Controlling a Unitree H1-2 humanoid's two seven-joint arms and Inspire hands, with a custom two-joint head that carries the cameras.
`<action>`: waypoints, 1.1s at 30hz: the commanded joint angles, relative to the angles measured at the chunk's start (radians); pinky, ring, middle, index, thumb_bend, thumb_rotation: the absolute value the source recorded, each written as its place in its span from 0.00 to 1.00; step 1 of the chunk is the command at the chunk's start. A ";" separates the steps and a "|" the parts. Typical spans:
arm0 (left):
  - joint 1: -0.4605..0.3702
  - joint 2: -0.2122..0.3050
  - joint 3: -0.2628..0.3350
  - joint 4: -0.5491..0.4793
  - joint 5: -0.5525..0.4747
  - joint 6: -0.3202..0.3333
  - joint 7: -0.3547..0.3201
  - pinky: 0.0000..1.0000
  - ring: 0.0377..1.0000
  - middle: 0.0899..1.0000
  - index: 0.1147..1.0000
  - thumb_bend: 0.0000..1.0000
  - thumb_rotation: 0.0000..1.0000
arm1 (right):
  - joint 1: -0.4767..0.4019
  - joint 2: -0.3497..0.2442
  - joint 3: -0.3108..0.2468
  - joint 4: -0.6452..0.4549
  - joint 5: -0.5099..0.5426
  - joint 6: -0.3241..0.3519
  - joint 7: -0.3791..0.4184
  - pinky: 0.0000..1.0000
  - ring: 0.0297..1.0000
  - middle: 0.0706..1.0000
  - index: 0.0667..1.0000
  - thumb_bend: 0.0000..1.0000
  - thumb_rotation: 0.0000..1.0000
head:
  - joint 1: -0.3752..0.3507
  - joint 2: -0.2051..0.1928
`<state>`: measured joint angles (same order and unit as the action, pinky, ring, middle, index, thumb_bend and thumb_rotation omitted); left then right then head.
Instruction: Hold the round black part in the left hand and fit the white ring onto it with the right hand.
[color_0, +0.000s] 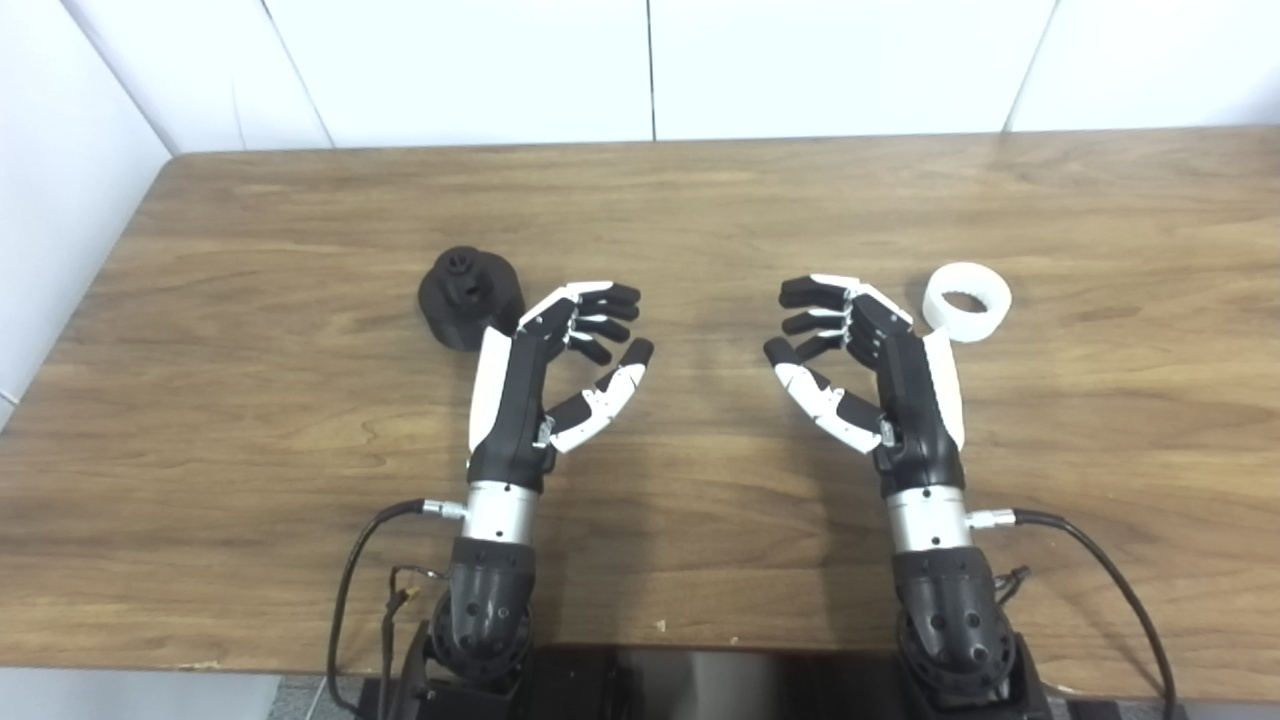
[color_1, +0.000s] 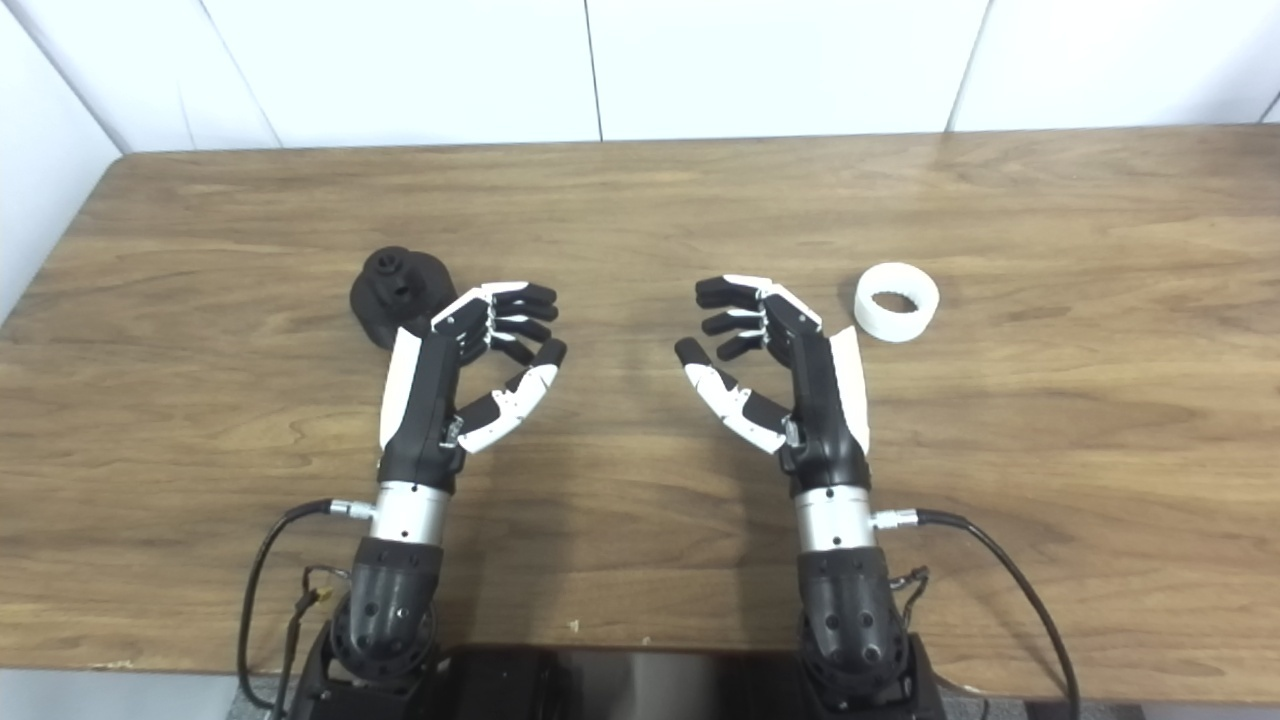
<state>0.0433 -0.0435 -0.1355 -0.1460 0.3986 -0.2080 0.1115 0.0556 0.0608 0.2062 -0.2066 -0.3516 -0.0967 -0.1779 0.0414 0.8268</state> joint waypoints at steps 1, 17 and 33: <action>-0.030 -0.002 -0.001 -0.033 0.007 -0.019 0.009 0.47 0.56 0.60 0.58 0.44 0.23 | 0.020 0.026 0.003 -0.027 0.006 -0.019 0.000 0.48 0.59 0.64 0.63 0.49 0.20 | 0.000 0.001; -0.030 -0.001 -0.001 -0.032 0.006 -0.022 0.011 0.47 0.56 0.60 0.58 0.44 0.24 | 0.023 0.027 0.003 -0.028 0.012 -0.020 0.001 0.48 0.59 0.64 0.63 0.50 0.19 | 0.001 0.002; -0.021 -0.041 -0.040 0.013 0.086 -0.031 0.063 0.47 0.56 0.60 0.60 0.47 0.28 | 0.036 -0.025 -0.053 0.001 0.067 -0.074 0.025 0.51 0.60 0.64 0.63 0.51 0.22 | 0.246 -0.071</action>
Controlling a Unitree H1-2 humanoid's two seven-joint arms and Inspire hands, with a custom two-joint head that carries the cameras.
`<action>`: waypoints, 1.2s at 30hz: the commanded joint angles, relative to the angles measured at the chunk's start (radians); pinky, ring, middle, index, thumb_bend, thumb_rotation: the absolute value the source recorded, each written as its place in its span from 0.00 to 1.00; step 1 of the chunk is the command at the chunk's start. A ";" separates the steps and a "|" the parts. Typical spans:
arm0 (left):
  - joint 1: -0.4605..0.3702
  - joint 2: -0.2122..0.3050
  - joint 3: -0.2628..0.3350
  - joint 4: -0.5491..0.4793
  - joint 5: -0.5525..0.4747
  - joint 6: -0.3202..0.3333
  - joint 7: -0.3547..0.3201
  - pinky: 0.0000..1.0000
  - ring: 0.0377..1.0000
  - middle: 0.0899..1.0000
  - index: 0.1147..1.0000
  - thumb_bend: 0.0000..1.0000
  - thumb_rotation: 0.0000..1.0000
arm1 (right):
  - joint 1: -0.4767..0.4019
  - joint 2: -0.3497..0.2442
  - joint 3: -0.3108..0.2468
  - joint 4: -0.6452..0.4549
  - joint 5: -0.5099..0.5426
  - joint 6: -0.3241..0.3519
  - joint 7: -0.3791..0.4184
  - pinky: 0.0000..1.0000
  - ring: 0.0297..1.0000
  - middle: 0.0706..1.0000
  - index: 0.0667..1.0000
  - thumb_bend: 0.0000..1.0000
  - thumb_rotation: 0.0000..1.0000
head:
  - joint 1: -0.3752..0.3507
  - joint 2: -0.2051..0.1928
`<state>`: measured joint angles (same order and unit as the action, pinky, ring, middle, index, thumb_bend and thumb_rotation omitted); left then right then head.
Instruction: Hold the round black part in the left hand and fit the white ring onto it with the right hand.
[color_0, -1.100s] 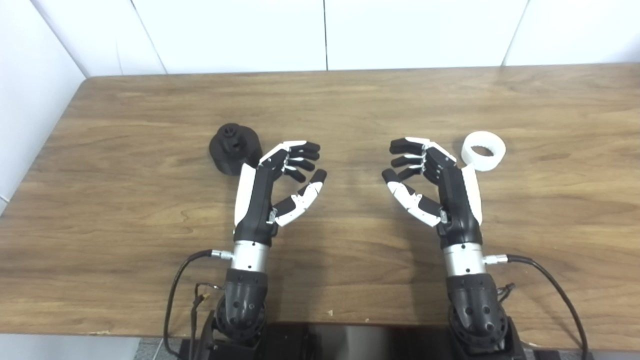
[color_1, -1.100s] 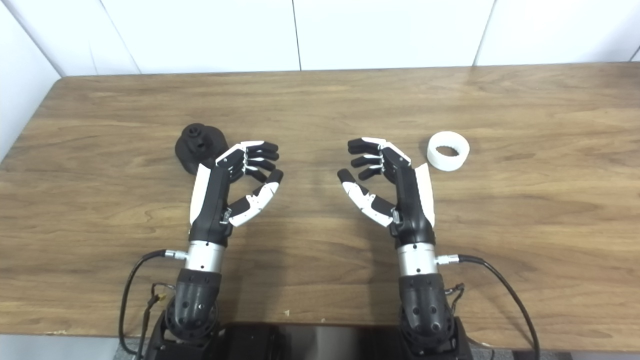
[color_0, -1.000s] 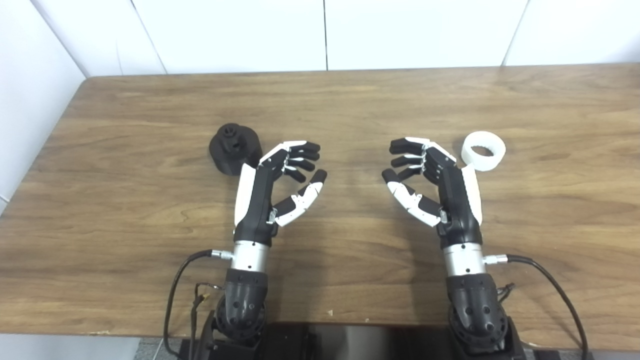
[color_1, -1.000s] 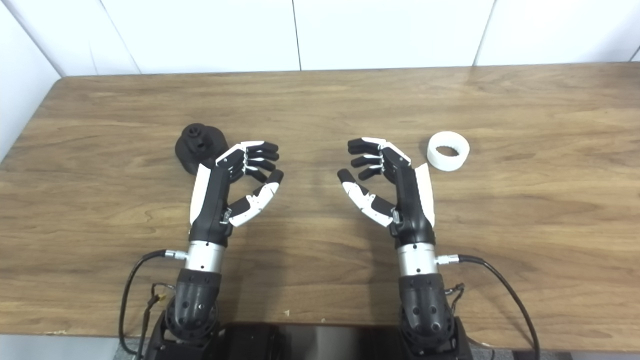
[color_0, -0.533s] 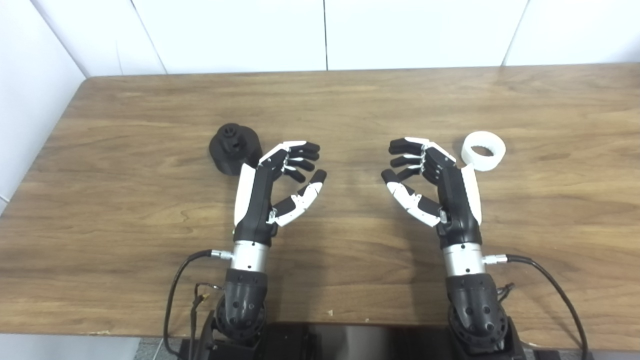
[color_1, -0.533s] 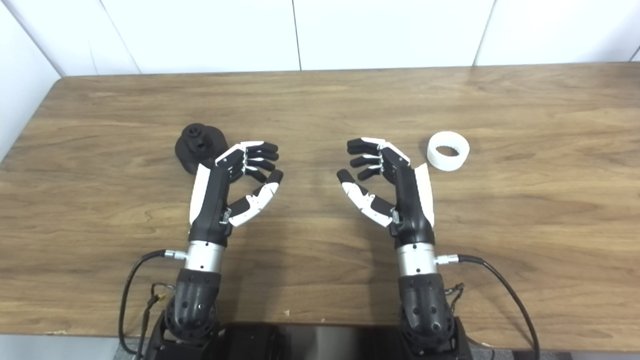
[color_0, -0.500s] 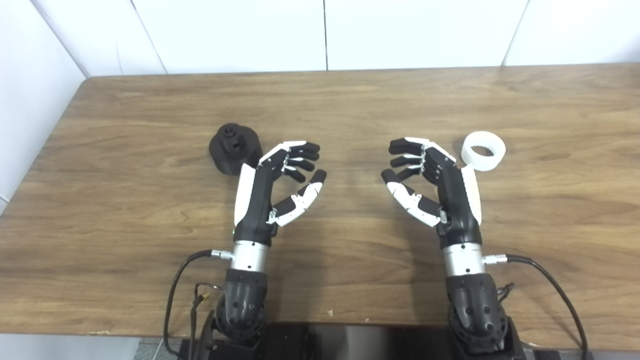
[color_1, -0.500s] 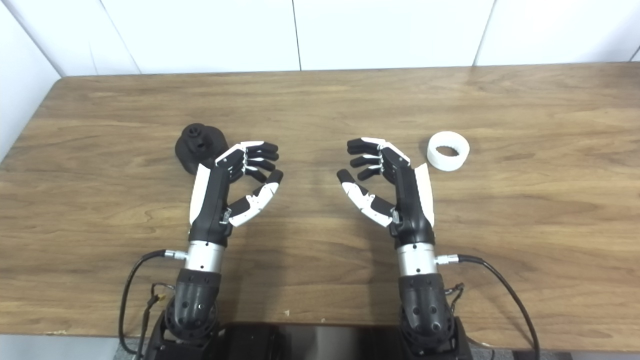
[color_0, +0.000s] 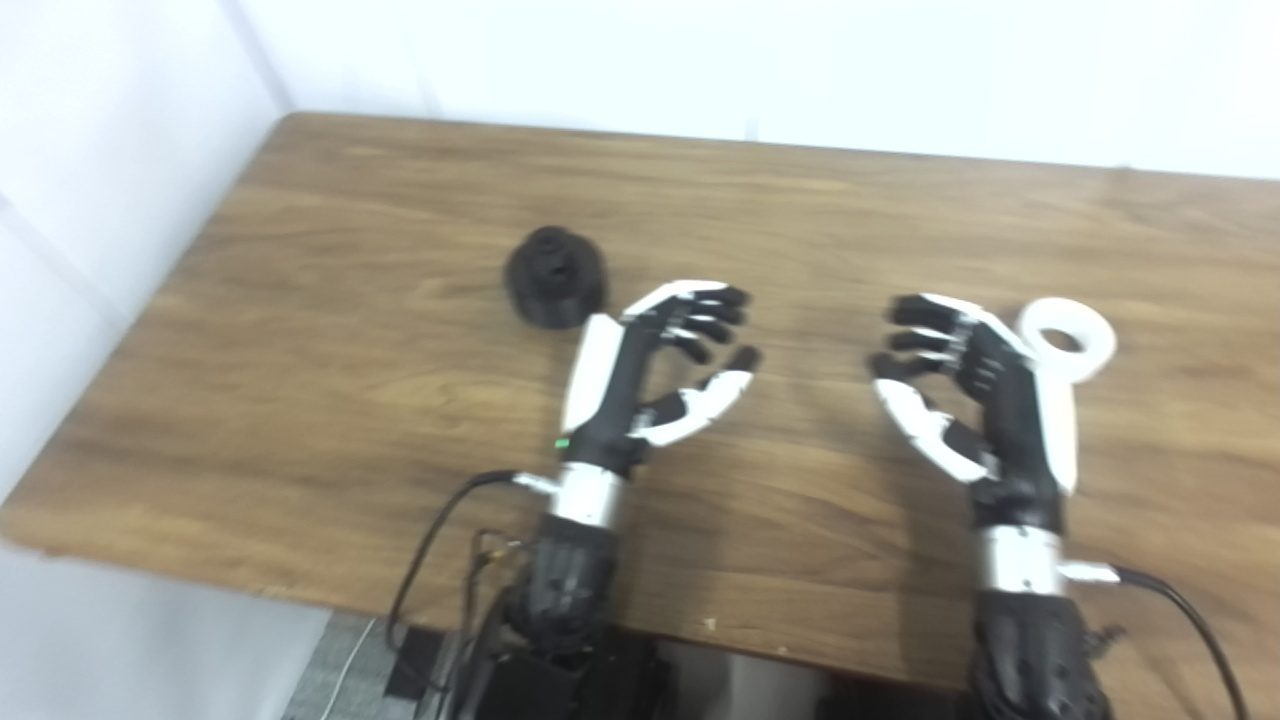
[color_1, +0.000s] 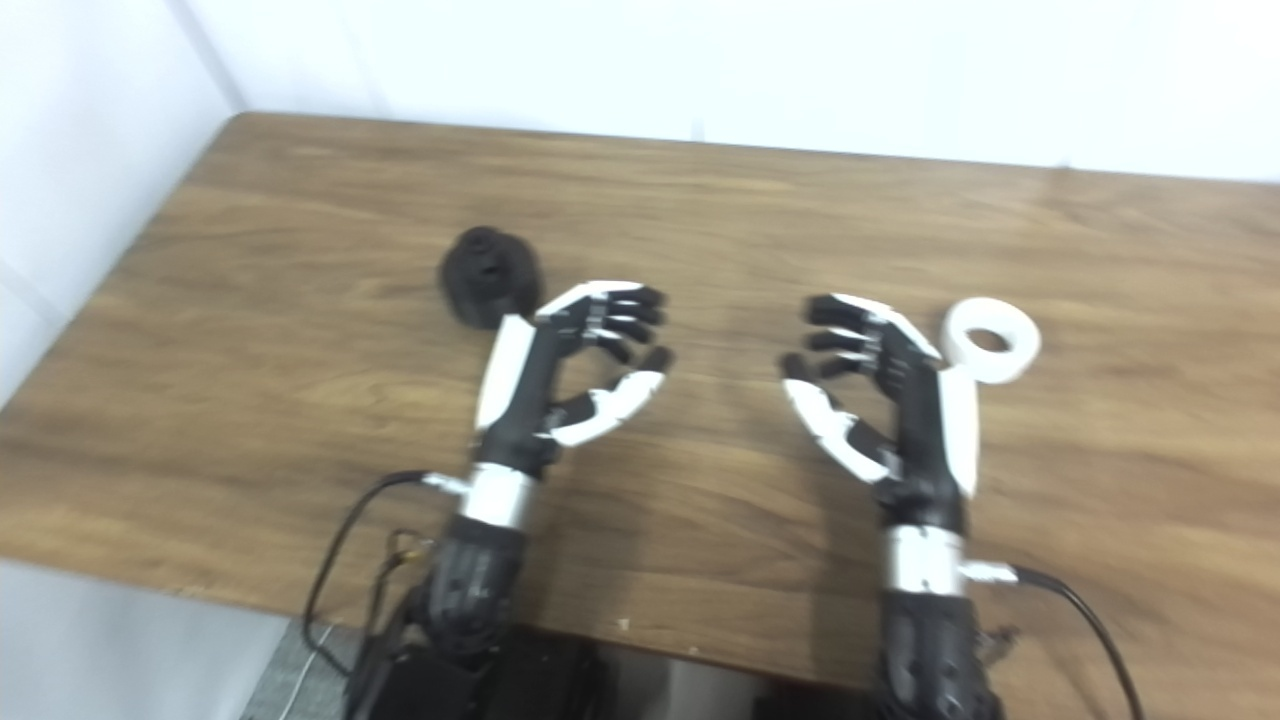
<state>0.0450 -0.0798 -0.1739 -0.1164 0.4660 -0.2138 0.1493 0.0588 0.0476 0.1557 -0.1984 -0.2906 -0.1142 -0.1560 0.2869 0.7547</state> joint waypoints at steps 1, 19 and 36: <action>-0.023 -0.006 -0.002 -0.017 0.021 -0.023 0.025 0.47 0.56 0.60 0.60 0.47 0.28 | 0.032 -0.012 -0.003 -0.005 0.006 -0.061 0.004 0.51 0.60 0.64 0.63 0.52 0.23 | -0.001 0.001; -0.072 0.093 0.036 -0.090 0.176 0.019 0.033 0.59 0.68 0.69 0.64 0.49 0.29 | 0.028 0.001 -0.008 0.013 0.004 -0.069 0.015 0.50 0.60 0.64 0.63 0.52 0.21 | 0.000 -0.014; -0.153 0.211 0.118 -0.169 0.299 0.181 -0.005 0.62 0.78 0.81 0.69 0.58 0.35 | 0.031 -0.008 -0.017 0.014 0.009 -0.080 0.017 0.50 0.59 0.64 0.63 0.51 0.22 | 0.002 -0.009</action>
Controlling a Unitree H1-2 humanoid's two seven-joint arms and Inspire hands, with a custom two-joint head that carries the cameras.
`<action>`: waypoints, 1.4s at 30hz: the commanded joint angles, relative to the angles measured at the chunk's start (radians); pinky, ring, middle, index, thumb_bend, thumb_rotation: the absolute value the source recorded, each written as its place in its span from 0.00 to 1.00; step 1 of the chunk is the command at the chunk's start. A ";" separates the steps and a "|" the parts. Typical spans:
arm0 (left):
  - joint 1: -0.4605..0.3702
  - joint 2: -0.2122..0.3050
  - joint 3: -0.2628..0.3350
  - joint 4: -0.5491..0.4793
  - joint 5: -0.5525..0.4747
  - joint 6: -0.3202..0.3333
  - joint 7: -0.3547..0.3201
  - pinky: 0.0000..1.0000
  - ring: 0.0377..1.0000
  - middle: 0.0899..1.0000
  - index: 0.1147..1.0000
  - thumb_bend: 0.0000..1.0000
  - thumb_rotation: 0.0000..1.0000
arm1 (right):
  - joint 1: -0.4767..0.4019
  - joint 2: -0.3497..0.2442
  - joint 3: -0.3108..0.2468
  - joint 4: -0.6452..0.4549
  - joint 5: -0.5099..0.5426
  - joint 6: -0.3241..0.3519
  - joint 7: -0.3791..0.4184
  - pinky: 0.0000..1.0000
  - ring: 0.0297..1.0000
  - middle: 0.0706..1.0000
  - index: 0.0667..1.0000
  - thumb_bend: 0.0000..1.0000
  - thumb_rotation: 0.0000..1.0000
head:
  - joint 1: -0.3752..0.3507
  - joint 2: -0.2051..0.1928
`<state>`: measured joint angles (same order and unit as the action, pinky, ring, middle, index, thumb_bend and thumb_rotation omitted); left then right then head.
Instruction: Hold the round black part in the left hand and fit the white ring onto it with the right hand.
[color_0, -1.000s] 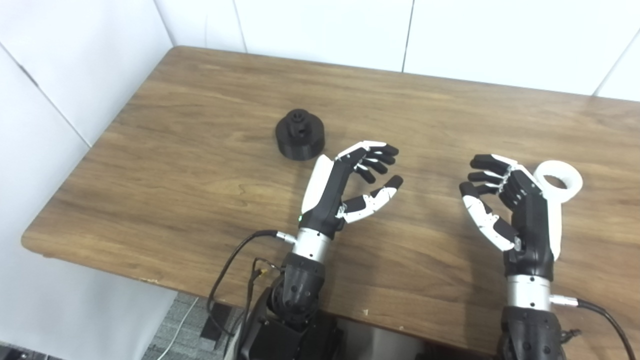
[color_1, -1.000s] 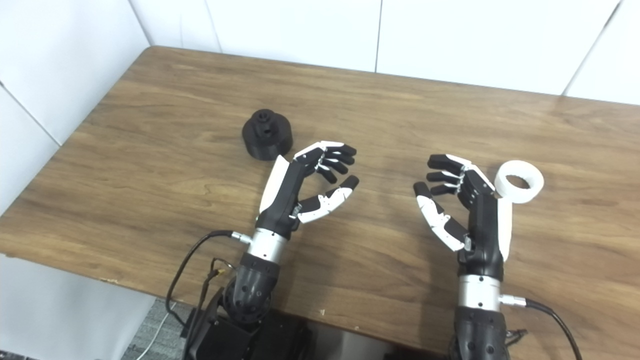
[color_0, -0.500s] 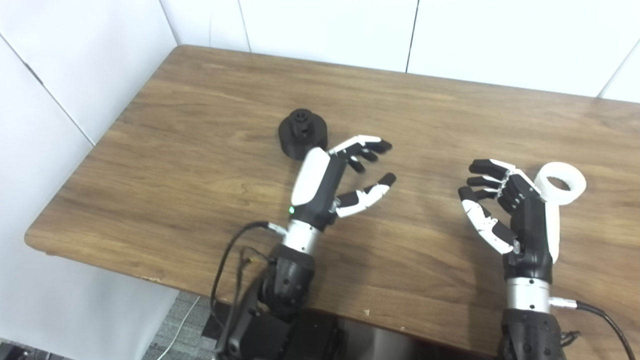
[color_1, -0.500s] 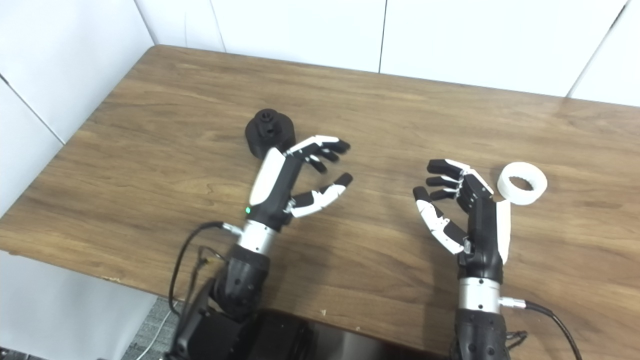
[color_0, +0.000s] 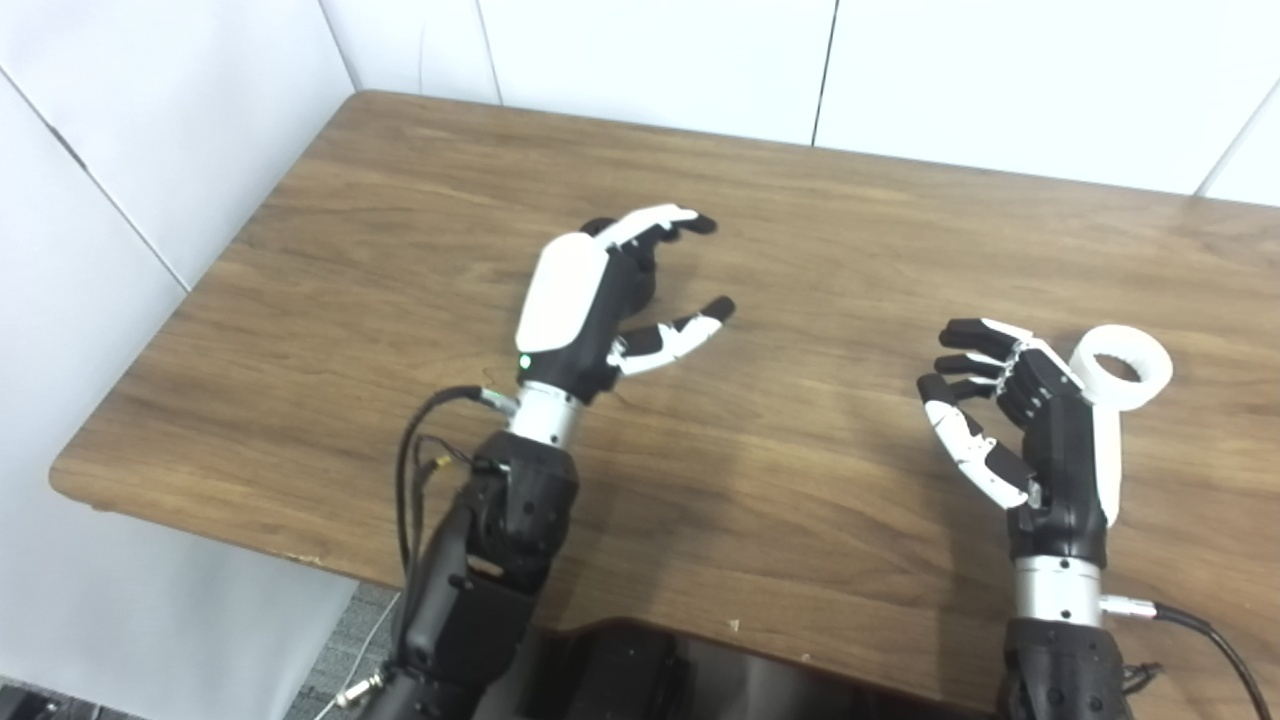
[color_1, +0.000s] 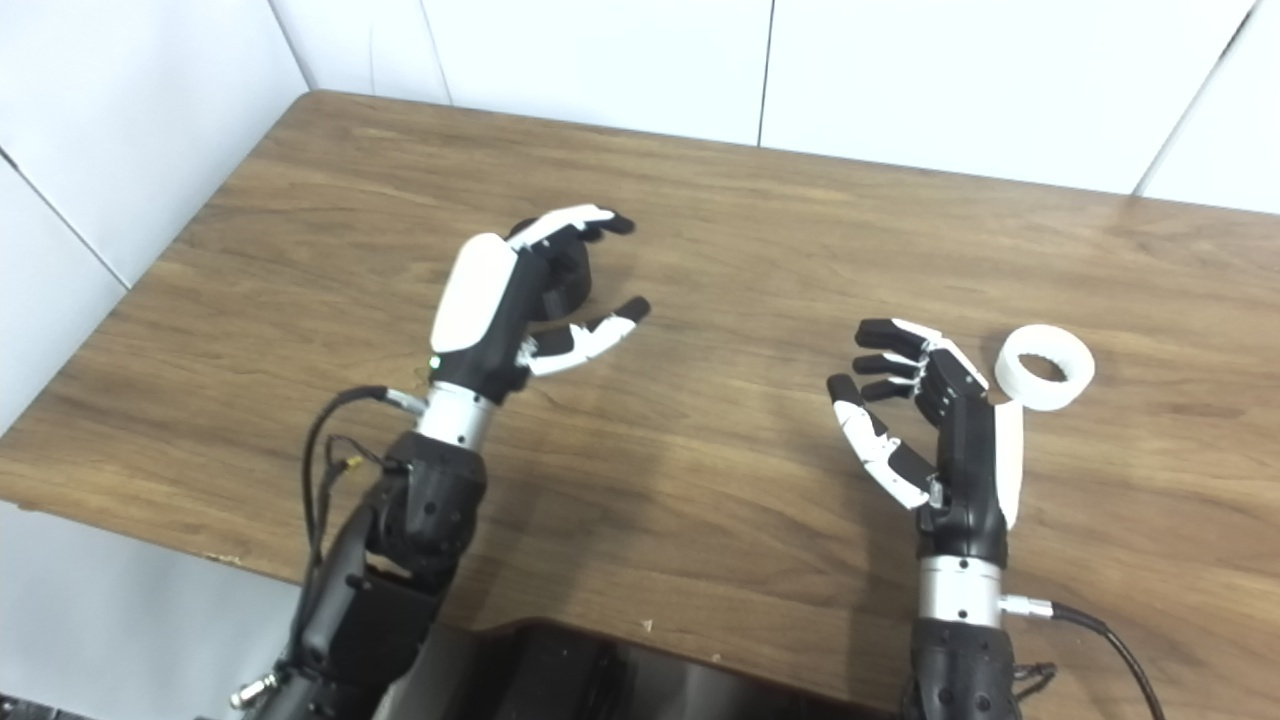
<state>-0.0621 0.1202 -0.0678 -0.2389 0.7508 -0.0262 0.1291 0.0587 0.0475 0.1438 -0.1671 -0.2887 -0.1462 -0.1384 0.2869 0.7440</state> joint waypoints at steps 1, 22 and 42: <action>-0.053 0.016 0.019 -0.048 0.015 0.001 0.017 0.63 0.79 0.82 0.69 0.60 0.35 | 0.032 -0.009 -0.006 -0.017 0.011 -0.048 0.001 0.50 0.60 0.64 0.63 0.51 0.22 | 0.001 0.001; -0.140 0.179 0.093 0.008 0.105 0.184 -0.045 1.00 1.00 1.00 0.82 0.78 0.50 | 0.032 -0.013 -0.017 -0.015 0.014 -0.053 0.022 0.50 0.60 0.64 0.63 0.51 0.21 | 0.013 -0.001; -0.180 0.305 0.026 0.079 0.239 0.374 -0.258 1.00 1.00 1.00 0.91 1.00 0.76 | 0.031 -0.004 -0.019 -0.006 0.020 -0.062 0.021 0.50 0.59 0.64 0.64 0.49 0.19 | 0.010 -0.006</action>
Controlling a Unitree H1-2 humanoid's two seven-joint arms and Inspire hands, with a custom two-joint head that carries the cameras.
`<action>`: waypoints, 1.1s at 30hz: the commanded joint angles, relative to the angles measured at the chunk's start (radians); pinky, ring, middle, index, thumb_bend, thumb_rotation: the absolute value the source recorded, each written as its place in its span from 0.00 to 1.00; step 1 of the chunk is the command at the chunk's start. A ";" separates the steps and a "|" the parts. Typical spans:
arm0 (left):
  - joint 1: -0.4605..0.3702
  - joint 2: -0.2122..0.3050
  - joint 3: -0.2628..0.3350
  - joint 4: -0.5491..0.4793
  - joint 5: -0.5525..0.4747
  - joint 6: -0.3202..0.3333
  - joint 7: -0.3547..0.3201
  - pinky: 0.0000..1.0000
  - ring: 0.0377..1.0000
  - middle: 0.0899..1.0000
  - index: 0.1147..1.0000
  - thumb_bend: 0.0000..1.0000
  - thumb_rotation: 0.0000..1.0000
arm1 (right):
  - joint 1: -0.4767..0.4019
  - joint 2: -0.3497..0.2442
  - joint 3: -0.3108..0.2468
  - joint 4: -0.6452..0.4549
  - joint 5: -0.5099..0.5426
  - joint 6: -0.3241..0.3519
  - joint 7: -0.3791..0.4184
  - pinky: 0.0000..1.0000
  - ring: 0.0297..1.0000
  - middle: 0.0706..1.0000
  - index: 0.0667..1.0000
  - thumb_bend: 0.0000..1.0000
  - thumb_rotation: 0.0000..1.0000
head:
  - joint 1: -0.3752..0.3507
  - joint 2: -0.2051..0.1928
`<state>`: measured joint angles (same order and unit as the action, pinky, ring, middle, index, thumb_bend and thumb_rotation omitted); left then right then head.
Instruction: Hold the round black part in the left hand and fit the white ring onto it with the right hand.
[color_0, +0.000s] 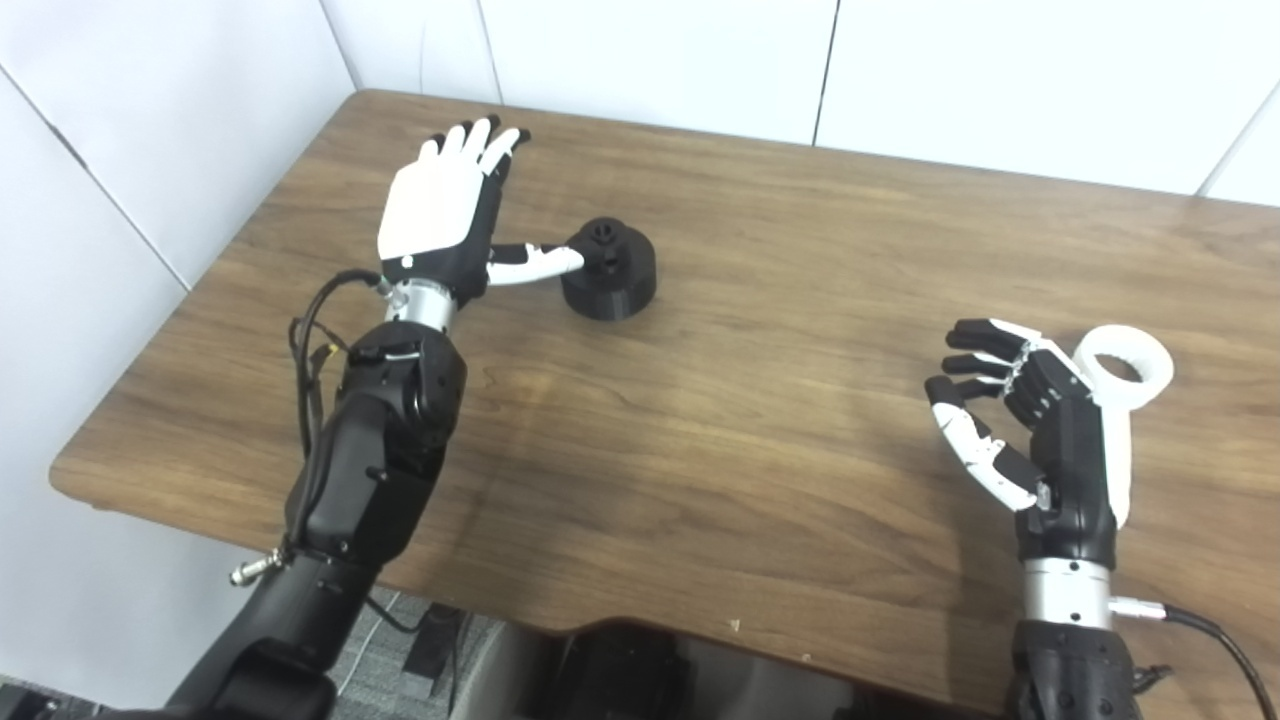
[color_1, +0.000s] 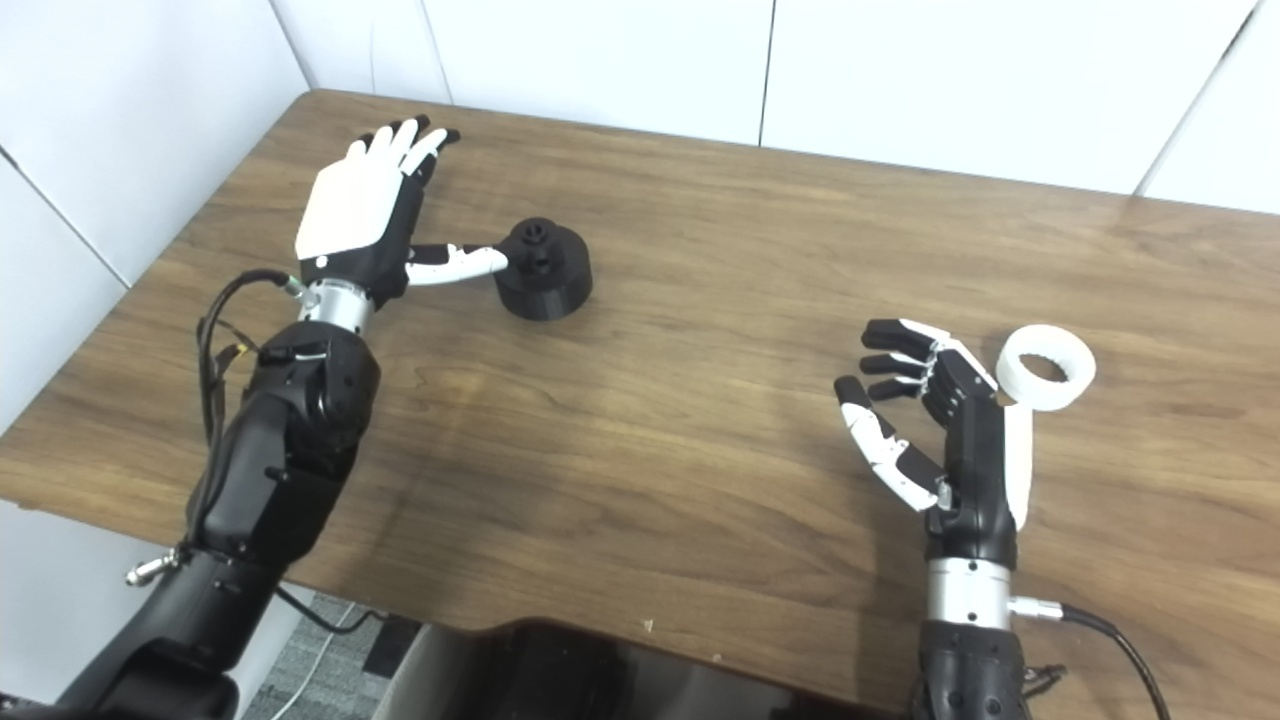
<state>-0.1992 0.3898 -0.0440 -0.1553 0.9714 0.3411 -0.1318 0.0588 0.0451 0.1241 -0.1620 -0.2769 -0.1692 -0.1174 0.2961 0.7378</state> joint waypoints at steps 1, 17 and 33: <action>-0.045 0.038 -0.001 -0.007 0.018 0.015 -0.012 1.00 1.00 1.00 0.92 1.00 0.76 | 0.032 -0.002 0.001 -0.013 0.005 -0.036 -0.001 0.50 0.59 0.64 0.64 0.49 0.20 | 0.000 0.000; -0.049 0.076 -0.085 -0.016 0.012 0.049 -0.209 1.00 1.00 1.00 0.90 1.00 0.82 | 0.035 0.000 0.002 -0.021 0.000 -0.031 -0.002 0.49 0.59 0.64 0.64 0.49 0.18 | 0.000 0.007; -0.051 0.065 -0.131 0.020 0.031 0.048 -0.207 1.00 1.00 1.00 0.89 1.00 0.76 | 0.036 0.003 0.003 -0.032 0.009 -0.022 0.004 0.50 0.59 0.64 0.63 0.49 0.17 | -0.009 0.016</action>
<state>-0.2031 0.4340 -0.1753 -0.1419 0.9767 0.3917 -0.3696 0.0602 0.0456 0.1245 -0.1642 -0.2787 -0.1667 -0.1170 0.2884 0.7532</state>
